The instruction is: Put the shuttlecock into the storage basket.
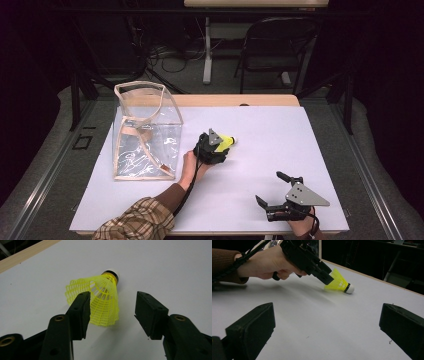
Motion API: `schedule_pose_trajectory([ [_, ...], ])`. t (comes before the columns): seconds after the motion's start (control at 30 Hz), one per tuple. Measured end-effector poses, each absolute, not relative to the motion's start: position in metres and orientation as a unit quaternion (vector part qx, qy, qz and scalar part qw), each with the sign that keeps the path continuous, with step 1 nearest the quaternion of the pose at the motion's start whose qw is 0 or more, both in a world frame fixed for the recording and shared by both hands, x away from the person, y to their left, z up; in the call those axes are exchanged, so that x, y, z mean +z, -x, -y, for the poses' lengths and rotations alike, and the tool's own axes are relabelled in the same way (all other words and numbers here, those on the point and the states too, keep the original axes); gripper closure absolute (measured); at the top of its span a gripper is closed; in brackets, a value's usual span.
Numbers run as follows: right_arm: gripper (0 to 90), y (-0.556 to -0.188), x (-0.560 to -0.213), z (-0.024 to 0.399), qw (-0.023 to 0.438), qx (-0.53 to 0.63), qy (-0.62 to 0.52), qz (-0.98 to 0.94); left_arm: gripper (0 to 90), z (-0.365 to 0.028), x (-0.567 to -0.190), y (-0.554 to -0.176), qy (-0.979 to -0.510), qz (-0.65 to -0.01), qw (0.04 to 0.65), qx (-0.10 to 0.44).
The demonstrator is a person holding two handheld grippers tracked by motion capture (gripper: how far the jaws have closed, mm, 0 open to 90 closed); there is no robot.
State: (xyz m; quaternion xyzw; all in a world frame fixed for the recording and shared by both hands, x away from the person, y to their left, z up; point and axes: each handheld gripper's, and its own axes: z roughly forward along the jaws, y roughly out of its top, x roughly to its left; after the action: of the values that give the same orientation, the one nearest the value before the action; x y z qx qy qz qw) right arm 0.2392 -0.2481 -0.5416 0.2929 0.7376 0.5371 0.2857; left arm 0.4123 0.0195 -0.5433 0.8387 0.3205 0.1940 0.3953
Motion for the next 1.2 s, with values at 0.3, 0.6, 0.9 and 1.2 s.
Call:
schedule_pose_trajectory([
  [0.3, 0.0, -0.2395, -0.5419, 0.2479, 0.286, 0.539, -0.293, -0.736, 60.8, -0.0183, -0.5468, -0.4155, -0.835, -0.329, 0.401, 0.183],
  [0.6, 0.0, -0.2395, -0.542, 0.2481, 0.285, 0.539, -0.293, -0.736, 68.3, -0.015, -0.5496, -0.4169, -0.832, -0.334, 0.407, 0.177],
  [0.9, 0.0, -0.2394, -0.542, 0.248, 0.285, 0.538, -0.293, -0.737, 77.7, -0.016, -0.5487, -0.4167, -0.828, -0.338, 0.413, 0.171],
  [1.2, 0.0, -0.2394, -0.542, 0.2481, 0.285, 0.538, -0.293, -0.738, 86.5, -0.0144, -0.549, -0.4158, -0.83, -0.336, 0.413, 0.166],
])
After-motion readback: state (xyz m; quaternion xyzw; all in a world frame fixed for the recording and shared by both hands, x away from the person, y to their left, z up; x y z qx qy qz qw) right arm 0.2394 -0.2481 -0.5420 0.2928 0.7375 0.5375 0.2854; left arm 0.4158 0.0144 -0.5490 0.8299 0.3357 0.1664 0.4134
